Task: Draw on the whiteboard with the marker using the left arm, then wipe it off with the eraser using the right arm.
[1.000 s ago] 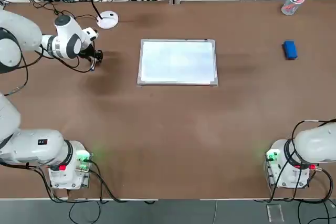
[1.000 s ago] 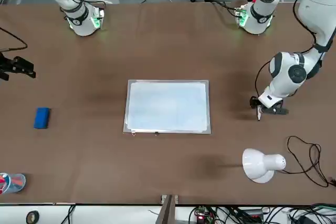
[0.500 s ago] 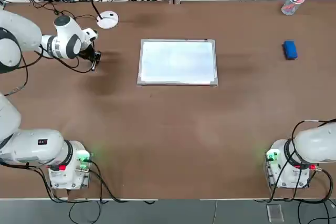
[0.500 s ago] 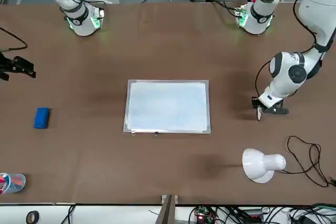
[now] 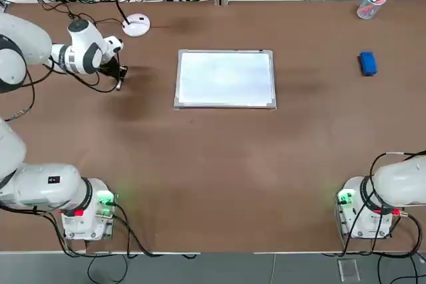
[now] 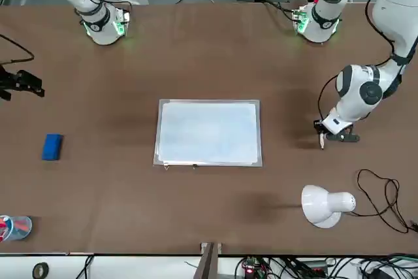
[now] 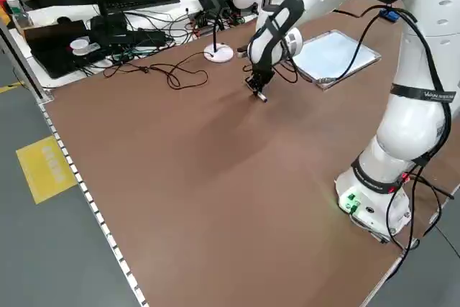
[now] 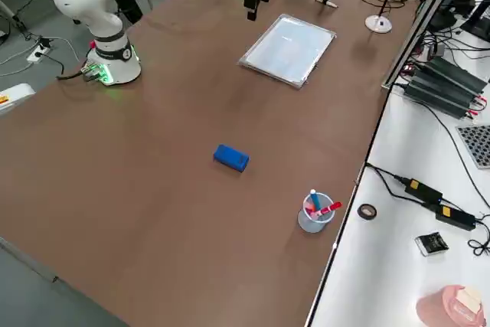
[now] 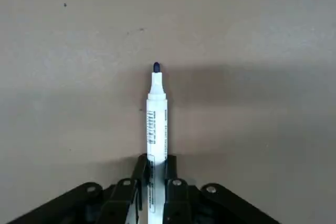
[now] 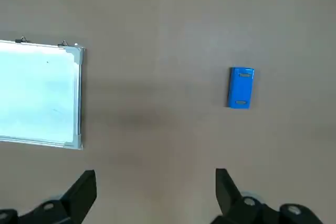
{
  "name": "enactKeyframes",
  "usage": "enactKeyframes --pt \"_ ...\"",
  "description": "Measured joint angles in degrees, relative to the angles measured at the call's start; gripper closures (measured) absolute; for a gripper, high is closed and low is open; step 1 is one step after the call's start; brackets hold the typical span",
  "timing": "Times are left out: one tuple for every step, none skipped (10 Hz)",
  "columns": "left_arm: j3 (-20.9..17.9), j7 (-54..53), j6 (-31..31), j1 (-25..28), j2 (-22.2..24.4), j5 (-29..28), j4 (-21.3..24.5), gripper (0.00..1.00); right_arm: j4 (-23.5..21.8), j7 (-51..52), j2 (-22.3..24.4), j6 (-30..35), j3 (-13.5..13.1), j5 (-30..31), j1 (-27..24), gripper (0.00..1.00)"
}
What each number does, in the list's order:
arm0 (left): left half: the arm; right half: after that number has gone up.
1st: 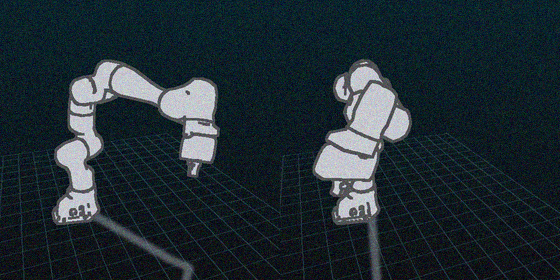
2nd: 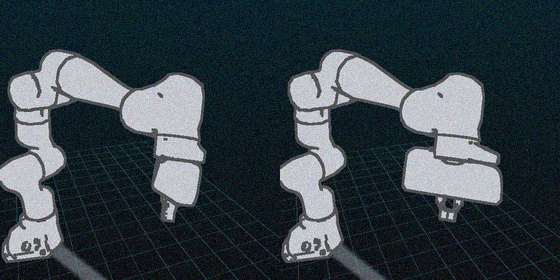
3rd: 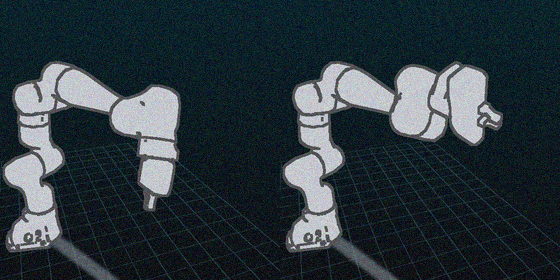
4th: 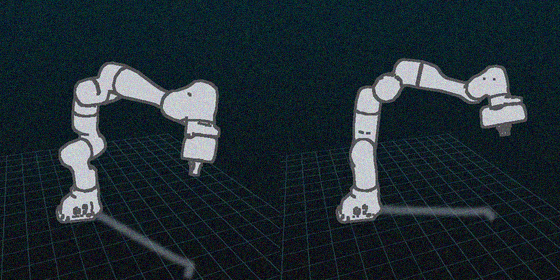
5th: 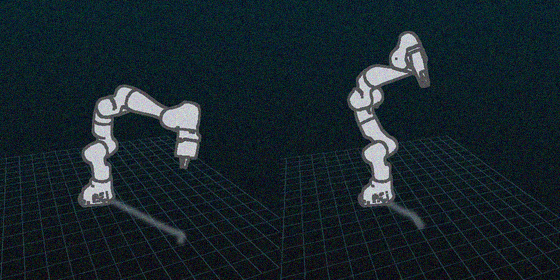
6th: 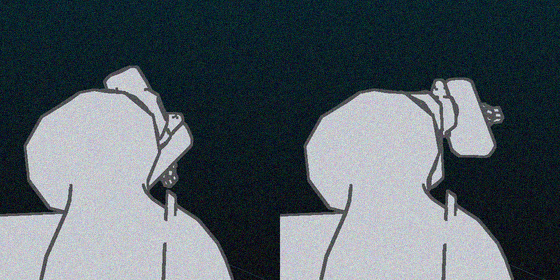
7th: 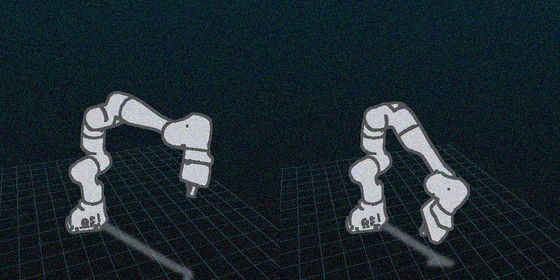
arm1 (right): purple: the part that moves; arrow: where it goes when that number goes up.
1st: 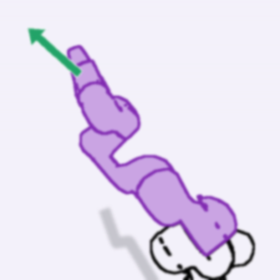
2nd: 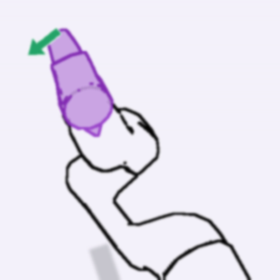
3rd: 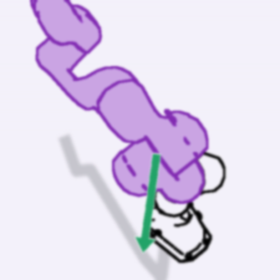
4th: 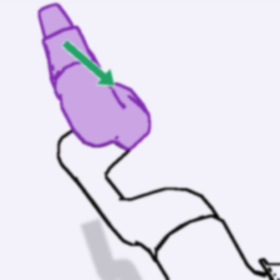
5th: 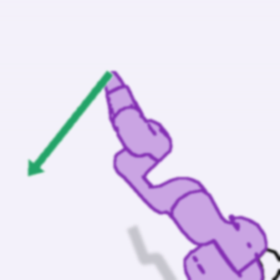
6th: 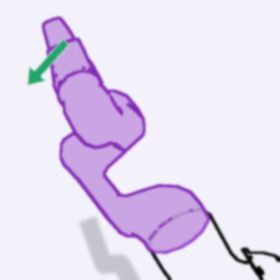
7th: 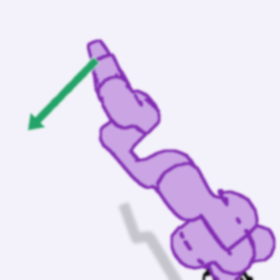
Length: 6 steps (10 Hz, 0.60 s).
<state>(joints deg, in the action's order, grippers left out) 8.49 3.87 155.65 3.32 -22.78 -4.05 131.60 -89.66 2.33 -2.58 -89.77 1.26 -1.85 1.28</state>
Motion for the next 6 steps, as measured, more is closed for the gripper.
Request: enactKeyframes --pt "0.00 0.53 -0.97 0.00 0.04 0.00 -0.37 0.83 0.00 0.02 0.00 0.00 0.00 0.00 0.00 0.00" --pt "0.02 0.86 -2.49 0.00 0.10 0.00 -1.03 0.83 0.00 0.03 0.00 0.00 -0.01 0.00 -0.01 0.00" --pt "0.09 1.17 -4.46 0.00 0.18 0.00 -2.07 0.83 0.00 0.04 0.00 0.00 -0.01 0.00 -0.02 0.00" --pt "0.24 1.92 -6.95 -0.03 0.32 0.00 -3.77 0.83 0.00 0.05 0.00 0.00 -0.02 0.00 -0.02 0.00" --pt "0.65 2.92 -10.04 -0.09 0.50 0.05 -5.89 0.83 0.00 0.06 0.00 0.00 -0.02 0.00 -0.02 0.00" --pt "1.58 4.55 -13.57 -0.14 0.71 0.49 -8.43 0.83 0.00 0.07 0.00 0.00 -0.02 0.00 -0.02 0.00"
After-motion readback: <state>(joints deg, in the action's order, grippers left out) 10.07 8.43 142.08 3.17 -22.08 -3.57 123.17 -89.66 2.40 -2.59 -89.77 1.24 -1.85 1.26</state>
